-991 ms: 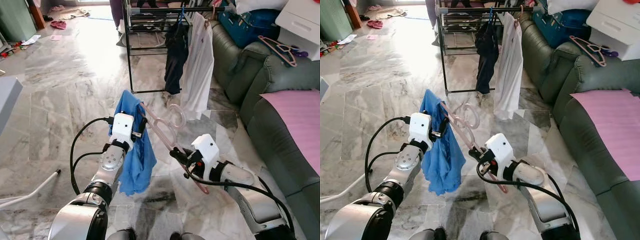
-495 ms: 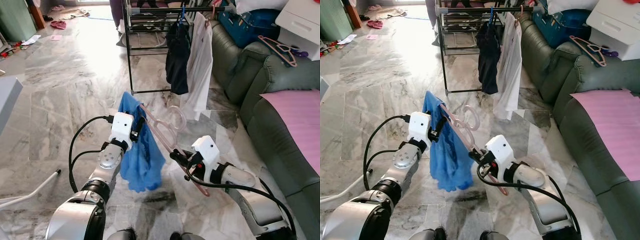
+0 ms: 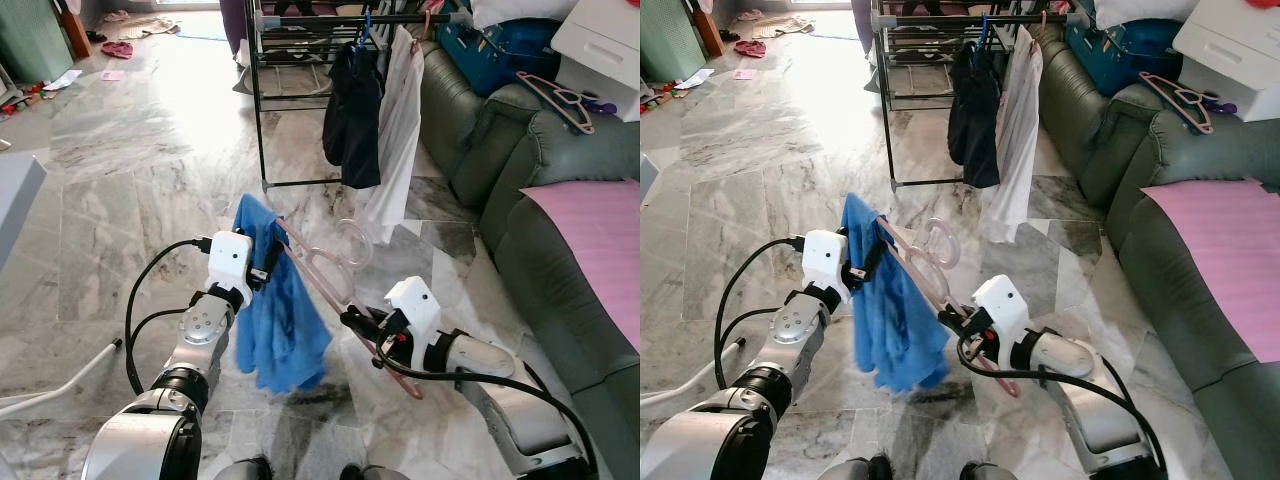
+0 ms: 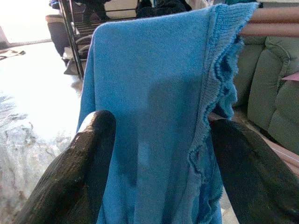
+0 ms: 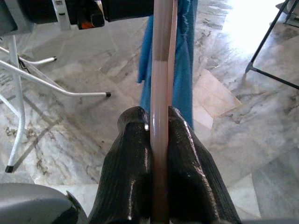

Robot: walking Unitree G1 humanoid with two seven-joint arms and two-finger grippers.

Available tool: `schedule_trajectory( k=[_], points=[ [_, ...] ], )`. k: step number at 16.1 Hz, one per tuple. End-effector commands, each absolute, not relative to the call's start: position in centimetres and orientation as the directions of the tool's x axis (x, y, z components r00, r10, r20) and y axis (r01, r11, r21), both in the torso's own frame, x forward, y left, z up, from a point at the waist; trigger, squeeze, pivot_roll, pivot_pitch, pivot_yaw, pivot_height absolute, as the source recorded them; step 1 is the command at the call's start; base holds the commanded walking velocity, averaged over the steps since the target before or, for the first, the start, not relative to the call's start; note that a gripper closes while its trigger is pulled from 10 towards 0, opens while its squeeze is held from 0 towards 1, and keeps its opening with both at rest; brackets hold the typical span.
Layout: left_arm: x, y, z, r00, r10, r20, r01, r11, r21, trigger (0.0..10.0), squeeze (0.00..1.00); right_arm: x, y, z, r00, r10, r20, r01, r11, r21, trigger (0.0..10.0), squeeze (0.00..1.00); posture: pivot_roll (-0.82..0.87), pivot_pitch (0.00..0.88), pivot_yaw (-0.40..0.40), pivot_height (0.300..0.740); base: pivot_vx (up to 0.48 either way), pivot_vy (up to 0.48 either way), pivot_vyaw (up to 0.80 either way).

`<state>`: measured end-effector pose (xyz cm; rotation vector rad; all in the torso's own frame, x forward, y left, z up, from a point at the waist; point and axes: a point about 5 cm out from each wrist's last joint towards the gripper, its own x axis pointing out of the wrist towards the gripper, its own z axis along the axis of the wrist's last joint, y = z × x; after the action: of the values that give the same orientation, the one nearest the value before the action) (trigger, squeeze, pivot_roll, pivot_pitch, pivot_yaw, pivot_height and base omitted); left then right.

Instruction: Hang hanger

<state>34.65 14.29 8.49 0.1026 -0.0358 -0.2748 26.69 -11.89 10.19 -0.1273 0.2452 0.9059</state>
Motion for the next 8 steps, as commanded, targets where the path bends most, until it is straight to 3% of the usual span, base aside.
schedule_trajectory(
  k=[1,8],
  points=[
    [35.10,14.66,9.37,0.964,-0.261,0.054,0.255,0.961,0.104,10.0,0.00,26.32,-11.51,10.77,0.553,0.798,-0.239,-0.822,0.569,-0.004,10.0,0.00,-0.25,0.109,-0.017,0.740,0.000,0.000,0.00],
    [34.67,15.59,9.18,0.942,-0.332,0.051,0.326,0.940,0.104,10.0,0.00,26.38,-11.84,10.38,0.550,0.793,-0.263,-0.824,0.566,-0.014,10.0,0.00,-0.26,0.117,-0.010,0.740,0.000,0.000,0.00]
  ],
)
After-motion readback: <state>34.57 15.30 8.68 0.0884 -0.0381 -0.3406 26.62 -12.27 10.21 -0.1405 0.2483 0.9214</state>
